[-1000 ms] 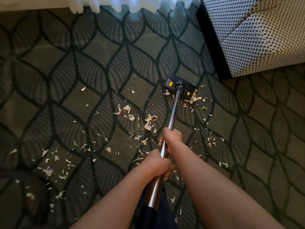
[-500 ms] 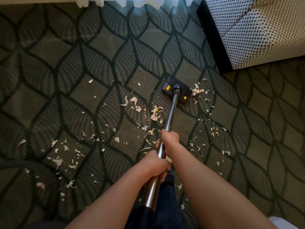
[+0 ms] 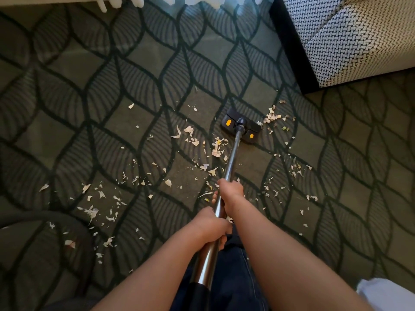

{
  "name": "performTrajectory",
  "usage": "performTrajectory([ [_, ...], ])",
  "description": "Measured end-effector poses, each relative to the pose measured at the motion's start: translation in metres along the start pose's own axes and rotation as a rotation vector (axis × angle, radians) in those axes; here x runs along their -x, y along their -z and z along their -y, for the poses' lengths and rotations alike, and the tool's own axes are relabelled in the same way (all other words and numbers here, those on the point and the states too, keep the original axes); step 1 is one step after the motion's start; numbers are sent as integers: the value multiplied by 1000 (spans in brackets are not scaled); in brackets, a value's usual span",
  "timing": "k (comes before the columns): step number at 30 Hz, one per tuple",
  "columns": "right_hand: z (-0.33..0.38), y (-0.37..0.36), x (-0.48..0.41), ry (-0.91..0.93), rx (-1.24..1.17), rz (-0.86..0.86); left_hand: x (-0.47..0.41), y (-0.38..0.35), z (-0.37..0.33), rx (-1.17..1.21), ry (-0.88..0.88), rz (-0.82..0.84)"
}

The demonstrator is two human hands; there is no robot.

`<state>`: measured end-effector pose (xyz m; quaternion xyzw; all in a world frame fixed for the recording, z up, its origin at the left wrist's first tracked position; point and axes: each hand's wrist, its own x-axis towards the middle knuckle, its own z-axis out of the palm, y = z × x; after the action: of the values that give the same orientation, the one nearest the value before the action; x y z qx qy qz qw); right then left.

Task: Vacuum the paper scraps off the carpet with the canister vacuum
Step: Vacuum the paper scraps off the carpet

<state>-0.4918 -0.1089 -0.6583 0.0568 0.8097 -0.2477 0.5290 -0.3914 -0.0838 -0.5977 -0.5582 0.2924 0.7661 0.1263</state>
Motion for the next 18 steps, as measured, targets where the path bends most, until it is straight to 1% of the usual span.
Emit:
performTrajectory([
  [8,1,4,10,65,-62,-42,14,-5,-3,24,-49,6],
  [18,55,43,2,131,-128,-89,-2,-27,-55,-73,-119,0],
])
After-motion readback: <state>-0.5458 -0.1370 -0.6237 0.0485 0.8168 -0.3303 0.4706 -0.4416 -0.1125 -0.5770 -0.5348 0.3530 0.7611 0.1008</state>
